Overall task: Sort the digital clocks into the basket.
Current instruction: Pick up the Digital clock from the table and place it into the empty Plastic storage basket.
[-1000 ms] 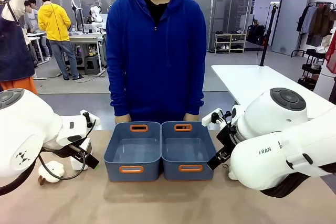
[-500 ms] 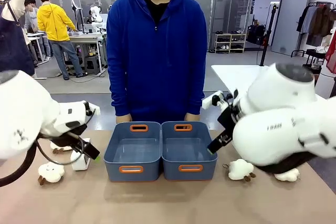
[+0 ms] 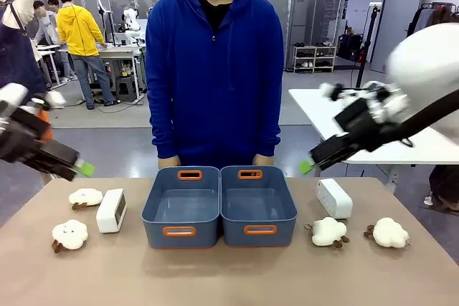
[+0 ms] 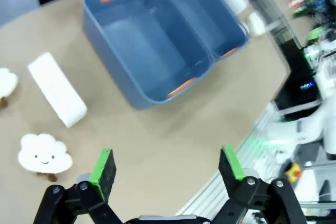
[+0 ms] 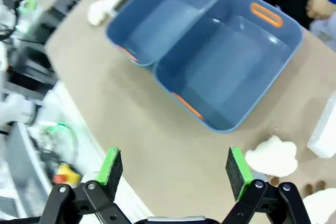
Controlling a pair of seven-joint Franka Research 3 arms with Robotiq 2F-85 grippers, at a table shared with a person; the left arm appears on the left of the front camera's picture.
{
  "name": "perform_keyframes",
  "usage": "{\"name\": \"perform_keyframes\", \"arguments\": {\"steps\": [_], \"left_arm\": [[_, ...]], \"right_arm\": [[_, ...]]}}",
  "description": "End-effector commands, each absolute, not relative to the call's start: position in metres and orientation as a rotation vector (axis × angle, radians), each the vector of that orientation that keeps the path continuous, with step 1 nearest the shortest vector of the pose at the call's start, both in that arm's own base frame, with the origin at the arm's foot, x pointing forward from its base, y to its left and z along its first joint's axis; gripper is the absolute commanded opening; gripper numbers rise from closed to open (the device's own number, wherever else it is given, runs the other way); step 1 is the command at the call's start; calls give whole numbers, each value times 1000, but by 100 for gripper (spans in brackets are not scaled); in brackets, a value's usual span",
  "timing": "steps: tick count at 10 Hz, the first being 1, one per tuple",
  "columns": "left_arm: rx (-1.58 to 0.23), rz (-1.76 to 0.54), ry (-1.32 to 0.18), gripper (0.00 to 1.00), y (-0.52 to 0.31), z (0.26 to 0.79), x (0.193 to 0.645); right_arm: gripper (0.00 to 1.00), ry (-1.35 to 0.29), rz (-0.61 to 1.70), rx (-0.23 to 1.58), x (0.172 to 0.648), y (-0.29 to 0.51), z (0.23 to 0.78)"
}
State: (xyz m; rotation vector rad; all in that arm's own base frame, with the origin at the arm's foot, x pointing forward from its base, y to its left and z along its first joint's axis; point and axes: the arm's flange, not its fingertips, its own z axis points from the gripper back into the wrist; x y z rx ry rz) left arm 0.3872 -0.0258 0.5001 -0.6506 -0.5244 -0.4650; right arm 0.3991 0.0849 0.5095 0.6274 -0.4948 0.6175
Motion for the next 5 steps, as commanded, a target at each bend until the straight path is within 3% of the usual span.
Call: {"name": "perform_keyframes", "arguments": {"steps": [1,5], "left_arm": [[-921,-397,-594,100,33,490,357],[-1027,-88,-696,100,115,450,304]], "right_arm": [[100,-536,429,815,394,17,499],[100,-662,105,1104,345,-82,471]]}}
